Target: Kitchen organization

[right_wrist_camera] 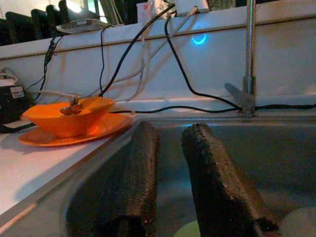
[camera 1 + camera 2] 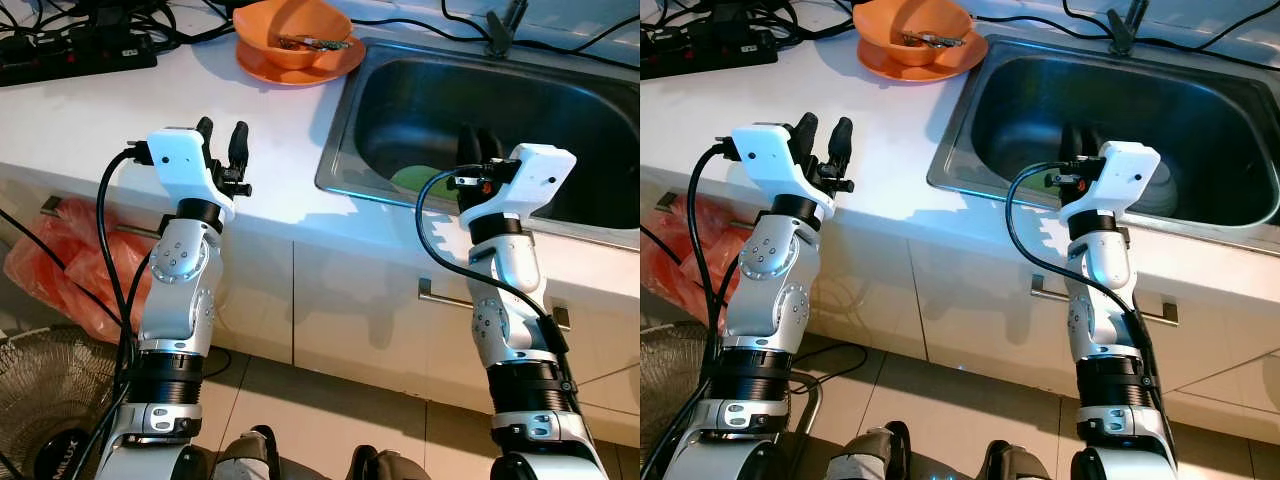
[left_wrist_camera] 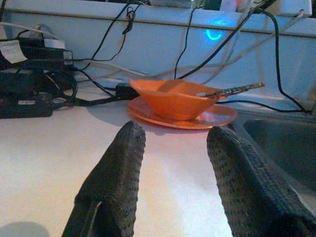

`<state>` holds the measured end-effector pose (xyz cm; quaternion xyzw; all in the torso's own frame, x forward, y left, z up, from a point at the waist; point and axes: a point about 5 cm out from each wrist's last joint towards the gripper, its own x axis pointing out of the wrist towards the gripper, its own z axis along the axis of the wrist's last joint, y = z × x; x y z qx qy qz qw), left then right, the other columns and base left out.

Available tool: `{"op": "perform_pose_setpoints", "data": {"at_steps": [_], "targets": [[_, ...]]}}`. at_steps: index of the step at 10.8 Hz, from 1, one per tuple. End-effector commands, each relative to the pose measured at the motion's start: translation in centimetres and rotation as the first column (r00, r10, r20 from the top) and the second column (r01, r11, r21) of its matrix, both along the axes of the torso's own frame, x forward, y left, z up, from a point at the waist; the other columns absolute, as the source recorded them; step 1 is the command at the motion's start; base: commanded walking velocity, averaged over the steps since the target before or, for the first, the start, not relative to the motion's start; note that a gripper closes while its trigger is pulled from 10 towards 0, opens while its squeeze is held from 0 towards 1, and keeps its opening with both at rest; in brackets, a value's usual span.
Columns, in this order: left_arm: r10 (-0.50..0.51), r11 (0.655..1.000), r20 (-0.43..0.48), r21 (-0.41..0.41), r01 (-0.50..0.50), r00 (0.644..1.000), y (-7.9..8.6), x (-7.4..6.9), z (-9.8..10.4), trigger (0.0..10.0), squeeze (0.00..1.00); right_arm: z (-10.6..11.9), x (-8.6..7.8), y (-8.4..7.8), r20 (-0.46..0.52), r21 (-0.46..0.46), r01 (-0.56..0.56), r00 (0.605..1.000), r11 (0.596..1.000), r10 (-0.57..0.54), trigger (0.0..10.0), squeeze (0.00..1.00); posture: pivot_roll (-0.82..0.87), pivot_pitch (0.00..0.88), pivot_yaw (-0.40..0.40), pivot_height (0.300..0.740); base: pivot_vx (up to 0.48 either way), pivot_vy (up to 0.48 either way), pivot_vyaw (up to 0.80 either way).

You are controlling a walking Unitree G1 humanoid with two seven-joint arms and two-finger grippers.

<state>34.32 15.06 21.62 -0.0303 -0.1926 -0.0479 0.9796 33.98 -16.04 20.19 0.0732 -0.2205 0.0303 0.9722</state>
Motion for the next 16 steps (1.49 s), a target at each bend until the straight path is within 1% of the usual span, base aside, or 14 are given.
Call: {"op": "perform_pose_setpoints", "data": {"at_steps": [1, 5, 6, 9, 12, 14, 16], "targets": [[-0.001, 1.0, 0.016, -0.006, 0.001, 1.0, -0.3, -0.1, 0.4, 10.0, 0.0, 0.2, 0.1, 0.2, -0.002, 0.005, -0.002, 1.0, 1.0, 0.002, 10.0, 0.0, 0.12, 0.175, -0.011, 0.74, 0.0, 0.0, 0.0], [-0.006, 1.0, -0.004, -0.002, 0.006, 1.0, -0.6, -0.1, 0.2, 10.0, 0.0, -0.2, 0.2, 0.4, -0.033, 0.022, -0.002, 0.999, 1.0, 0.003, 10.0, 0.0, 0.12, 0.196, -0.016, 0.74, 0.0, 0.0, 0.0], [-0.005, 1.0, -0.002, -0.003, 0.005, 1.0, -0.6, -0.1, 0.2, 10.0, 0.0, -0.2, 0.2, 0.5, -0.031, 0.02, -0.006, 1.0, 1.0, 0.007, 10.0, 0.0, 0.13, 0.202, -0.016, 0.74, 0.0, 0.0, -0.45], [0.007, 1.0, 0.006, -0.006, -0.006, 1.0, -0.4, -0.1, 0.4, 10.0, 0.0, -0.1, 0.2, 0.7, -0.027, 0.009, -0.009, 1.0, 1.0, 0.009, 10.0, 0.0, 0.13, 0.204, -0.018, 0.74, 0.0, 0.0, 0.0], [0.012, 1.0, 0.01, -0.005, -0.012, 1.0, -0.3, -0.1, 0.5, 10.0, 0.0, -0.1, 0.3, 1.0, -0.035, 0.01, -0.026, 0.999, 1.0, 0.026, 10.0, 0.0, 0.13, 0.204, -0.019, 0.74, 0.268, 0.0, 0.0], [0.014, 1.0, 0.011, -0.005, -0.014, 1.0, -0.3, -0.1, 0.5, 10.0, 0.0, -0.1, 0.3, 1.2, -0.032, 0.007, -0.034, 0.999, 0.999, 0.034, 10.0, 0.0, 0.13, 0.202, -0.02, 0.74, 0.332, 0.0, -0.66], [0.014, 1.0, 0.014, -0.004, -0.014, 1.0, -0.4, -0.1, 0.6, 10.0, 0.0, -0.1, 0.3, 1.3, -0.023, 0.002, -0.039, 0.999, 0.999, 0.039, 10.0, 0.0, 0.13, 0.199, -0.019, 0.74, 0.356, 0.0, 0.0]]}}
